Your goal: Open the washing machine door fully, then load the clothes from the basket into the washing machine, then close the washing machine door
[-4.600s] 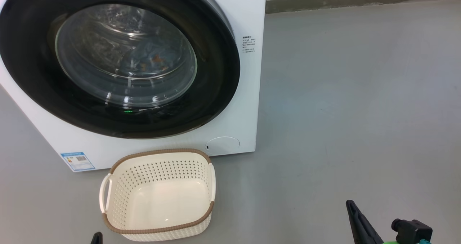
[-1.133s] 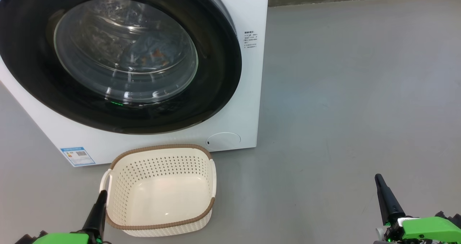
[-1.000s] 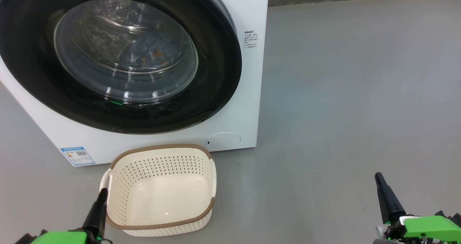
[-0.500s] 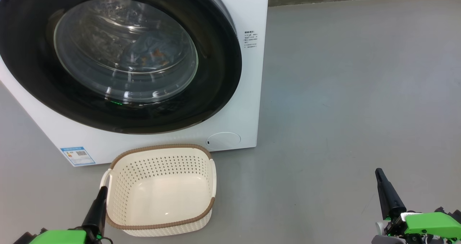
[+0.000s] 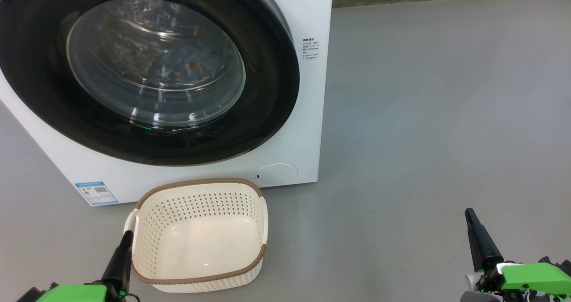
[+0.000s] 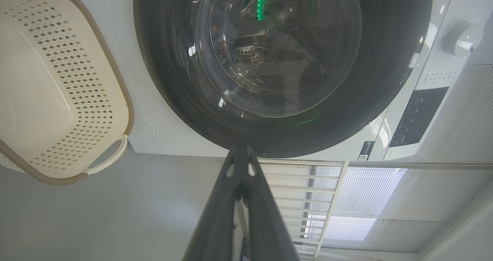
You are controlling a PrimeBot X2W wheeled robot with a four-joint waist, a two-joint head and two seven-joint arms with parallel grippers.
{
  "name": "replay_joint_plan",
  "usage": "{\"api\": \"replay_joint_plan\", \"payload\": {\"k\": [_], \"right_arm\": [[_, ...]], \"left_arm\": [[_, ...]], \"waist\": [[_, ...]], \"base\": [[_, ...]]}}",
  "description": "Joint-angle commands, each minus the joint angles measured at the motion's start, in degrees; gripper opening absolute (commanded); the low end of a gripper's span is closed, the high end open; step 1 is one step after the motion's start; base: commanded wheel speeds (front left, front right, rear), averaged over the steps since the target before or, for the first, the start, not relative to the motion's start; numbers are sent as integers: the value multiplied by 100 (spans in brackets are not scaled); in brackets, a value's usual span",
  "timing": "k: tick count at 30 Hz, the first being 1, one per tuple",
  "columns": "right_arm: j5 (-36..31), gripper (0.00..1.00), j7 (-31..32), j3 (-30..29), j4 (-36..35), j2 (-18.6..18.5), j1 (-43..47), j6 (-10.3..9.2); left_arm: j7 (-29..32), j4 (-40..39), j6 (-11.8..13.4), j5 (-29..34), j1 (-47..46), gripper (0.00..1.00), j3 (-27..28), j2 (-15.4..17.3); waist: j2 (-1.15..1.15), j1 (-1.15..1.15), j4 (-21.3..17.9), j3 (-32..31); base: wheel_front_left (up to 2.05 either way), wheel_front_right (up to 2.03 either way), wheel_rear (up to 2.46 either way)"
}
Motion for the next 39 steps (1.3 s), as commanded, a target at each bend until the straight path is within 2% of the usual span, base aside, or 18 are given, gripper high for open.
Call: {"api": "replay_joint_plan", "payload": {"k": [1,39], "right_arm": [[-5,0,33,90,-158,-19,-220,-6],[-37,0,64,52,-156,7,-224,-6]], "left_arm": [[39,-107,-17,-44,-235,0,200,63],[40,-107,-17,-43,-235,0,201,63]], "waist": [[0,0,0,0],[0,0,0,0]], "base": [[0,0,0],[0,0,0]]}}
